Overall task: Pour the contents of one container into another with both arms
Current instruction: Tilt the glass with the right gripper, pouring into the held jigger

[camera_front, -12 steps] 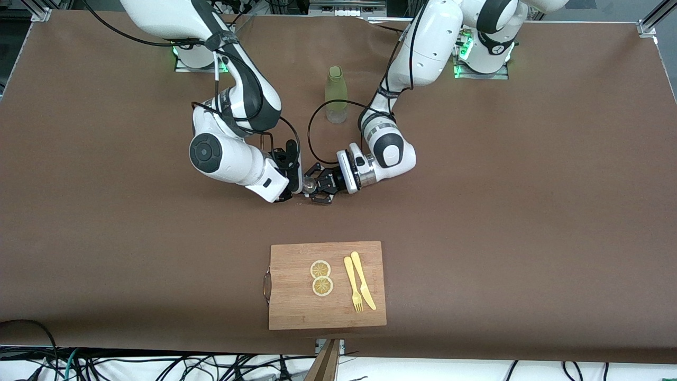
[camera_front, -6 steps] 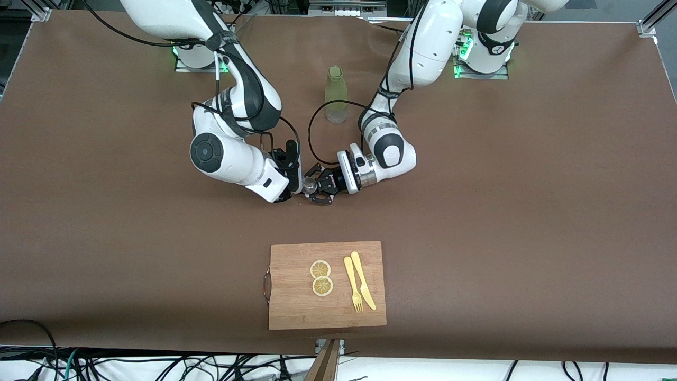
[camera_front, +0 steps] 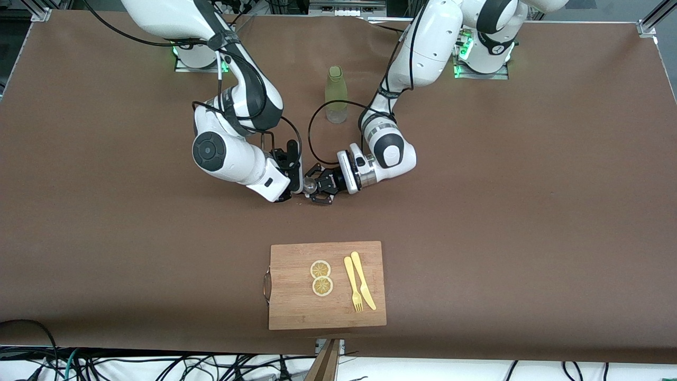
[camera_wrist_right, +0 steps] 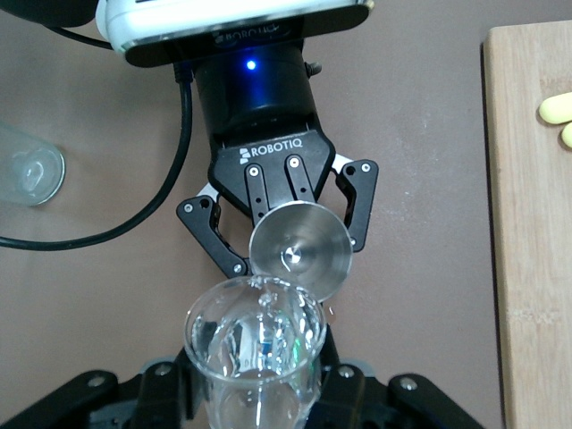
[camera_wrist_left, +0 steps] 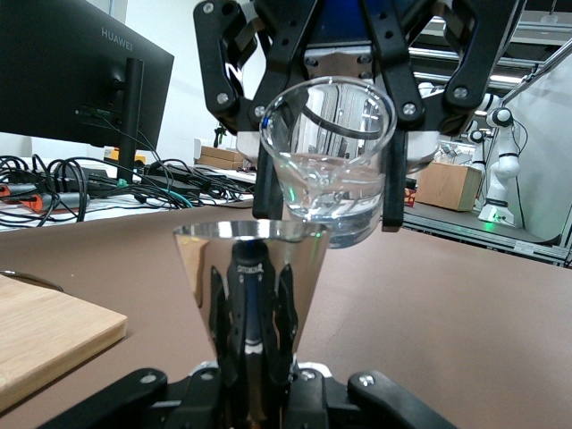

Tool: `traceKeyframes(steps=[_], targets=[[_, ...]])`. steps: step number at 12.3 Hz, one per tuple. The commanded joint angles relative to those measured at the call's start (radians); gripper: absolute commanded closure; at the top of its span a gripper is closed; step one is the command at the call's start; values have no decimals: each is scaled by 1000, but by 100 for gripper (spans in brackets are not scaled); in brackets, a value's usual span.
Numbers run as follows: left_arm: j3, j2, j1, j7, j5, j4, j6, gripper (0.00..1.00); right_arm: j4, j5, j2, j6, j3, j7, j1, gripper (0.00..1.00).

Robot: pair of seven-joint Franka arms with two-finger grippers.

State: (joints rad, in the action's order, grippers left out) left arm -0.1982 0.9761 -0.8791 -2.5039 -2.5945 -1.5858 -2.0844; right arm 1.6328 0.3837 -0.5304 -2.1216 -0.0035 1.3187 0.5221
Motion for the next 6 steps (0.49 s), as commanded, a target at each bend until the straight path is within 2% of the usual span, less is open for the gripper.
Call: traceKeyframes(steps=[1,6], targets=[[-18,16,-26,-26,-139,21,-3,100,15,-19,17,-15,7,-29,6,63],[-18,16,-26,-26,-139,21,-3,100,13,-17,12,-17,7,-39,4,63]])
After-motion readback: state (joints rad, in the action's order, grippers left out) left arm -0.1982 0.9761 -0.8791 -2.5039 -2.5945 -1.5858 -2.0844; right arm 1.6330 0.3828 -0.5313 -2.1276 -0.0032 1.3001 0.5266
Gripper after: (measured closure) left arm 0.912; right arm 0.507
